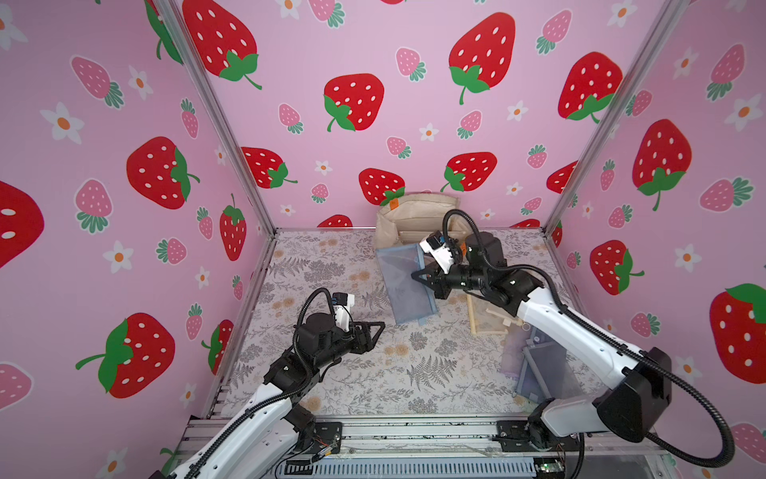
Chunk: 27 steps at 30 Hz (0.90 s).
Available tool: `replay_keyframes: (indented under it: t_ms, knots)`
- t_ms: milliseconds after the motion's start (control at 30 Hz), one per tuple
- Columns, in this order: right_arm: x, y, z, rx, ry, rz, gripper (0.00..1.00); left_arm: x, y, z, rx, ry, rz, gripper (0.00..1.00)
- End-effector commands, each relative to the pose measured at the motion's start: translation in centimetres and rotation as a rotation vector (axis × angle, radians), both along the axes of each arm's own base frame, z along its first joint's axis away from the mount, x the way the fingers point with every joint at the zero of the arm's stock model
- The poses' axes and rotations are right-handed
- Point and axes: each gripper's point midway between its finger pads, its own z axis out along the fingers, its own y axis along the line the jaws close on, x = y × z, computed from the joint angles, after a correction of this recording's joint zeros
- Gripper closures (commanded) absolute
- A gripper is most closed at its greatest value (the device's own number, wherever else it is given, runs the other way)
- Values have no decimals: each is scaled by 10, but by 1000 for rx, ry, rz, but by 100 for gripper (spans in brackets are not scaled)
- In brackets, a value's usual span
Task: Put the pencil pouch into the canvas bag
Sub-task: Pick up the pencil pouch from the center of the board, then place the pencil pouch in the canvas bag.
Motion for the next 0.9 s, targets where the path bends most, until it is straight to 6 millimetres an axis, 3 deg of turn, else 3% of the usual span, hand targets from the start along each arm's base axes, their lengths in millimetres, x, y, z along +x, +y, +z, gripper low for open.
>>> replay_keyframes:
  t_ms: [0,67,200,433,633,867]
  knots:
    - [45,-33,-8,-297,-188,-111,100,5,2,-3,4,-2,25,30]
    - [75,-40,13,-352,-282,-165,100,6,1,-7,15,8,21,30]
    - [131,-45,37,-461,-451,-243,100,10,2,-14,26,21,29,30]
    - [224,-30,22,-675,-757,-348,100,21,-3,-24,8,53,26,29]
    - [267,-10,1,-766,-874,-352,100,28,-5,-31,11,74,23,29]
    - [277,-3,-35,-834,-882,-285,100,35,-7,-41,7,98,24,30]
